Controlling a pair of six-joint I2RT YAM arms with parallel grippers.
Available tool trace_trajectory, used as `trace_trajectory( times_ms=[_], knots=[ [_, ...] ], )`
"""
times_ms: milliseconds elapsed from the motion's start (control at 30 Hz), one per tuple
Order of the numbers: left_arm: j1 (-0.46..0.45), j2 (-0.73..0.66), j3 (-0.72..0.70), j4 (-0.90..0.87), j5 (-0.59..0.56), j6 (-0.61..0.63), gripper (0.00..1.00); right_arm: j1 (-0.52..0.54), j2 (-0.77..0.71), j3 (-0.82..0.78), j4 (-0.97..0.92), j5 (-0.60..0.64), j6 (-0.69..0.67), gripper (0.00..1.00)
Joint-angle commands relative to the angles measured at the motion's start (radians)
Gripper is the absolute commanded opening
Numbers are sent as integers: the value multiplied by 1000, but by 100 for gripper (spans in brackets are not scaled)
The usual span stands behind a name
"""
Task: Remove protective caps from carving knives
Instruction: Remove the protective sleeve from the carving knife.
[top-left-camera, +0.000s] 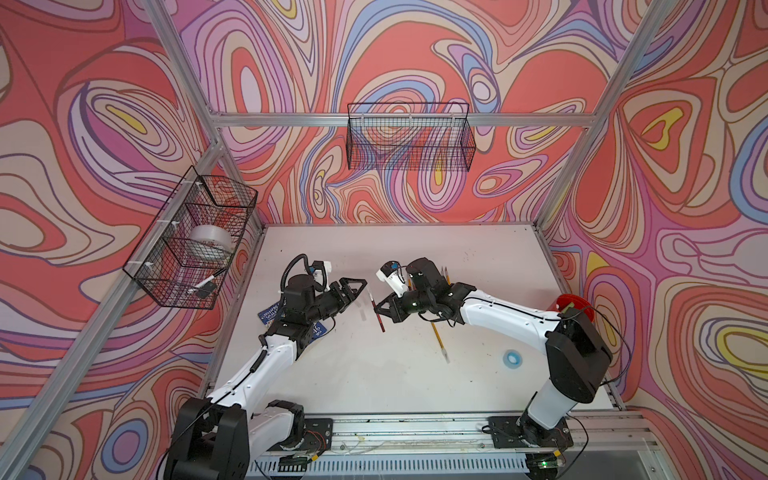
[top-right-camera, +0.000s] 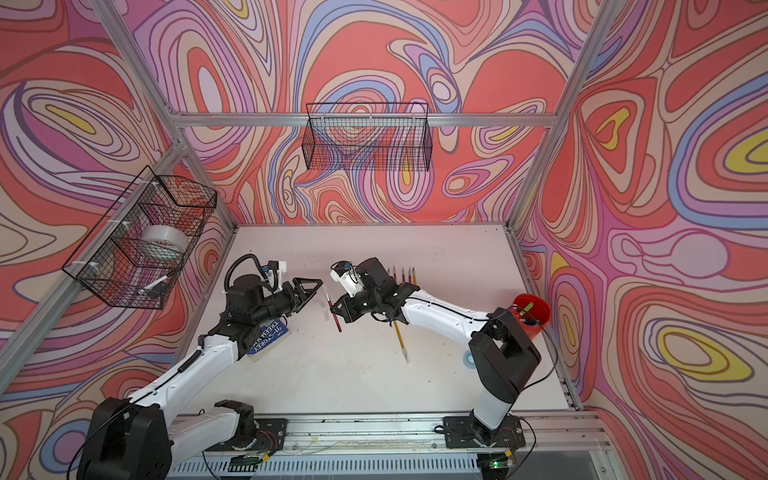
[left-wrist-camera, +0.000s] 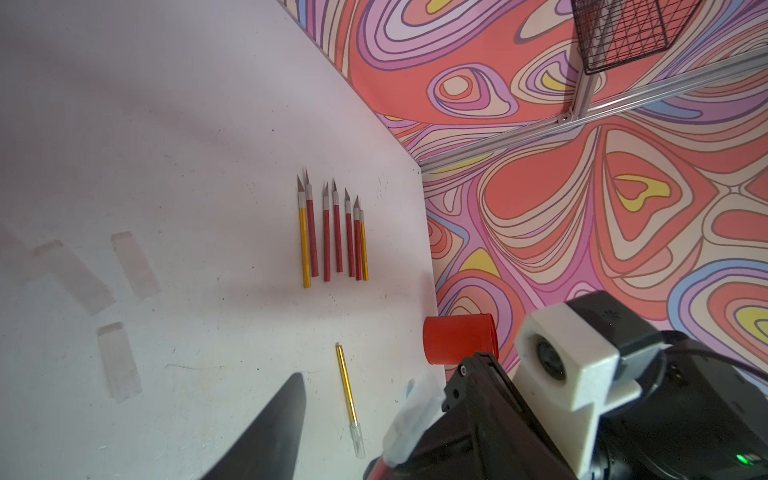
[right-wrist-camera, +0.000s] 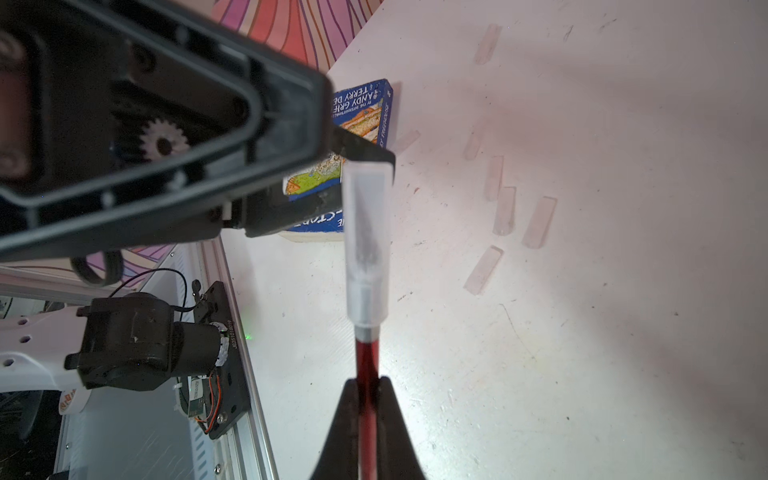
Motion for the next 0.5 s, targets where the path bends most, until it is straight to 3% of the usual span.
trace_trajectory(
  times_ms=[0,100,200,367,467],
  knots=[
    [-5,-41,5,4,-28,-6,68,1,6,17,-3,-18,-2,0],
    [-10,-41,15,-15,-16,1,70,1,11,18,-5,-17,-4,0],
    [-39,-25,27,-47,-23,22,65,0,10,20,1,-24,-3,0],
    [-90,28,49,-50,-44,47,52,0,10,24,-2,-36,-1,0],
    [-93,43,56,-37,-49,44,39,1,8,21,-4,-41,-1,0]
  ],
)
